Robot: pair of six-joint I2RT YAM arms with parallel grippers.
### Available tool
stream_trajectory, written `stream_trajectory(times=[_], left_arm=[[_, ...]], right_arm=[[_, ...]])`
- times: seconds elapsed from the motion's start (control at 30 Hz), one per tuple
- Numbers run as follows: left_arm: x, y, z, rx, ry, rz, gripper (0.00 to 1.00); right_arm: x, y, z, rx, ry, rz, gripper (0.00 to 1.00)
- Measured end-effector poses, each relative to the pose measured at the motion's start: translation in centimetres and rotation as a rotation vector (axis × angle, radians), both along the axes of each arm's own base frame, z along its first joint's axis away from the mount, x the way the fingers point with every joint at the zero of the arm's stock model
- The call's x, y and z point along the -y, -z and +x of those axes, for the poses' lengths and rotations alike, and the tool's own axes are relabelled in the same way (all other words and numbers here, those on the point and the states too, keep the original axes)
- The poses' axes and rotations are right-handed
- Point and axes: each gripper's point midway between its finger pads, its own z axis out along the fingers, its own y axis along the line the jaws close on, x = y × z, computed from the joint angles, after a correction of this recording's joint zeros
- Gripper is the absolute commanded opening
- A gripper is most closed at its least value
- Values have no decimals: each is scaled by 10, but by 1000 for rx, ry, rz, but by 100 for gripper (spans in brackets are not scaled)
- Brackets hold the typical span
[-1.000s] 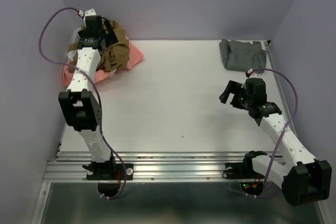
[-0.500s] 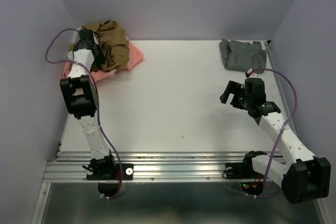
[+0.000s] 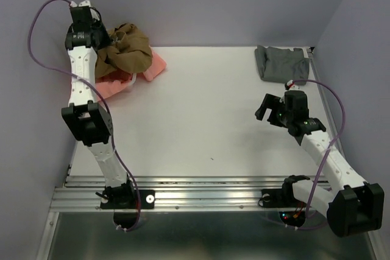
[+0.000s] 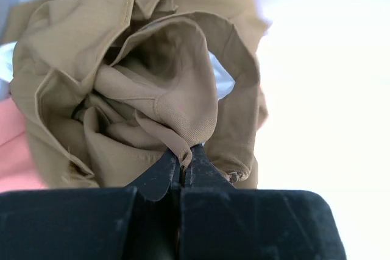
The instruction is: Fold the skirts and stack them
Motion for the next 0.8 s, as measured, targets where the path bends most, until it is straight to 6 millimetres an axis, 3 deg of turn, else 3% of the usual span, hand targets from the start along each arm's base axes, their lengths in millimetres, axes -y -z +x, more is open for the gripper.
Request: stream_trajectory(times=[0.1,0.17,0.27,0.33,0.4,0.47,0.53,0.6,0.67,0.8], left_arm=[[12,-52,-17,104,33,-23,0],[28,-99,-34,220,85,-63,0],[58,-150,-66,368,186,-128,0],[87,-190,-100,487,270,-178,0],[128,-235,-141,625,388,-213,0],[166,-267,-178,726,506,-238,0],[204,-302,-230,843,646,-269,0],[215,-326,-268,933,707,-283,0],[210,-341,-293,1004,712,-286,0],[218,-356,-328,1093,806,-334,0]], right_arm=[[-1,-3,0,9,-5,6,100],[-1,-6,-1,19,-5,8,100],[-2,-10,-1,35,-8,13,100],[-3,-12,-2,39,-16,20,100],[-5,-13,-2,41,-23,26,100],[-6,-16,-3,50,-30,33,100],[-7,-19,-4,61,-33,37,100],[-8,-23,-4,75,-36,41,100],[-8,-28,-5,91,-38,45,100],[-8,-32,-6,105,-38,47,100]])
